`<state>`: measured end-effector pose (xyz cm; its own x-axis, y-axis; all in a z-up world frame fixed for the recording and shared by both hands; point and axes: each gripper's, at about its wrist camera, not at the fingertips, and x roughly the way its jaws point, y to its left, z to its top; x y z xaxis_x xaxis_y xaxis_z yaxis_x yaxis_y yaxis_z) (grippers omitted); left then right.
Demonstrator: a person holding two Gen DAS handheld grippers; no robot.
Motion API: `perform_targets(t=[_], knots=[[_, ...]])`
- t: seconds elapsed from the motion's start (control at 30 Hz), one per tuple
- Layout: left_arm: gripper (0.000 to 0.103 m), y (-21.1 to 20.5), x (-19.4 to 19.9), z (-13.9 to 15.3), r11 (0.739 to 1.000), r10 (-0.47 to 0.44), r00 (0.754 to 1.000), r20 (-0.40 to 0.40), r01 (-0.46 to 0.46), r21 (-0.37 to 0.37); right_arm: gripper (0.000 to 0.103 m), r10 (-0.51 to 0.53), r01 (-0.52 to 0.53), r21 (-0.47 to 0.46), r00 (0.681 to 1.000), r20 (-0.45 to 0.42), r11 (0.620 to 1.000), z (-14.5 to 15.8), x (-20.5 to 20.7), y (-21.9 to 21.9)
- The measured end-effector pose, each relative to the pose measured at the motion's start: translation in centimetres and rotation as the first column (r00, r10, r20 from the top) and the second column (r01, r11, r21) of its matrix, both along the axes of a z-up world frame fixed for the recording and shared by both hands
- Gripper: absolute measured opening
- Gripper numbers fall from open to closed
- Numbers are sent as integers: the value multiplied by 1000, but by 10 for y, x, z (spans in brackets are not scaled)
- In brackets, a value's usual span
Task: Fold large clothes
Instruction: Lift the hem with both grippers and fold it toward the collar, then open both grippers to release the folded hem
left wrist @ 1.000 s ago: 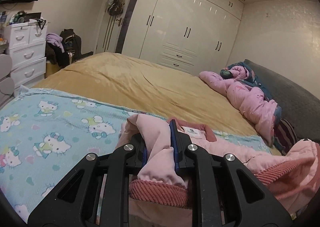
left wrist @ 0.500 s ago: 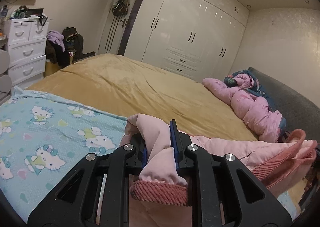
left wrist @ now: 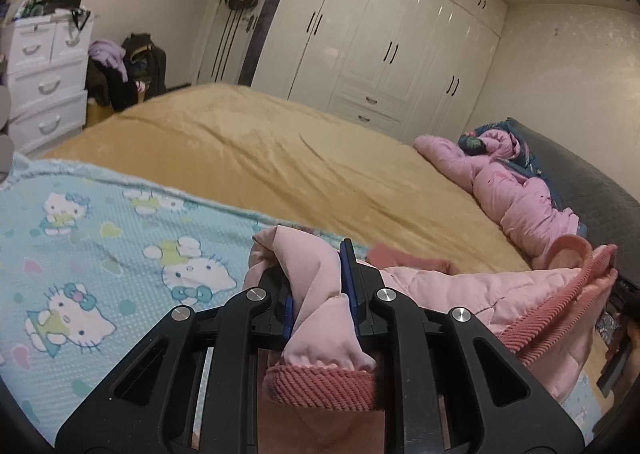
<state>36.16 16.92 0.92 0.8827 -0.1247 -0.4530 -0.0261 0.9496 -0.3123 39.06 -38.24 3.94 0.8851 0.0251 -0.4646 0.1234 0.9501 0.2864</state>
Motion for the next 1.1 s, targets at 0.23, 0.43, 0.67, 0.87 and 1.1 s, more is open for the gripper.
perform_targets(t=[0.23, 0.43, 0.67, 0.87, 1.1], knots=[[13, 0, 16, -23, 1000, -12, 999, -52, 12, 2, 18, -43, 42, -12, 995, -88, 999, -31, 30, 4], [15, -3, 25, -35, 1000, -17, 996, -83, 17, -3, 19, -66, 66, -2, 980, -190, 998, -57, 57, 3], [16, -5, 35, -47, 1000, -25, 994, -106, 25, -3, 25, -33, 54, 84, 970, -241, 995, -74, 71, -4], [16, -2, 36, -48, 999, -34, 994, -108, 32, -19, 41, 34, 6, 194, 979, -200, 981, -60, 55, -15], [22, -5, 33, -38, 998, -61, 994, -91, 58, -35, 99, 135, -101, 278, 985, -106, 955, -34, 19, 0]])
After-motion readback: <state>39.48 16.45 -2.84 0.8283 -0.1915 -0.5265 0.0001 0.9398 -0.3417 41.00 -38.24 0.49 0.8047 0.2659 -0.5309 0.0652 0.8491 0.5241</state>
